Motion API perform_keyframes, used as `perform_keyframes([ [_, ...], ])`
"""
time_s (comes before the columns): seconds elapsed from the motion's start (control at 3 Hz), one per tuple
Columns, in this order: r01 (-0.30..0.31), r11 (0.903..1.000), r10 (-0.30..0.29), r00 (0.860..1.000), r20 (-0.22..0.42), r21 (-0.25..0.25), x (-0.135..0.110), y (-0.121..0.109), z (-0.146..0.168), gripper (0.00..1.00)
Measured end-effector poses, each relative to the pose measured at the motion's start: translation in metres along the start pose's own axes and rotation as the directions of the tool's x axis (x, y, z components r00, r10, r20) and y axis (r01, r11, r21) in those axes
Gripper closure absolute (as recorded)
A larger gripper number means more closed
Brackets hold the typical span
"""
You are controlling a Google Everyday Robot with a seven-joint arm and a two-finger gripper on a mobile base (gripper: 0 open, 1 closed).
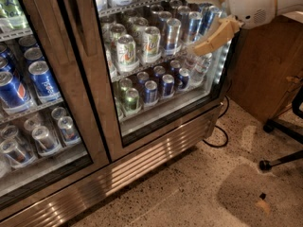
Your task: Open right fridge door
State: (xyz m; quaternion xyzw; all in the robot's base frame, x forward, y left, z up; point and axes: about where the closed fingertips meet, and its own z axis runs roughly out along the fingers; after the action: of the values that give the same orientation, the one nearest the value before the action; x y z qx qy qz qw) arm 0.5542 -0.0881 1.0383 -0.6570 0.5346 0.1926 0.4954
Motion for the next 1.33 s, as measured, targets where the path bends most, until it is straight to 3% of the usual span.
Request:
perform_keyframes([
  [0.67,0.016,0.9978,-0.010,0.997,0.079,-0.065,-0.011,-0.003,0.022,0.31],
  [1.0,0.025,0.9895,-0.006,0.991,0.131,-0.143,-0.021,0.002,0.044,0.36],
  [1.33,0.053,0.9750,-0.018,0.987,0.161,-0.216,-0.030,0.005,0.062,0.37],
])
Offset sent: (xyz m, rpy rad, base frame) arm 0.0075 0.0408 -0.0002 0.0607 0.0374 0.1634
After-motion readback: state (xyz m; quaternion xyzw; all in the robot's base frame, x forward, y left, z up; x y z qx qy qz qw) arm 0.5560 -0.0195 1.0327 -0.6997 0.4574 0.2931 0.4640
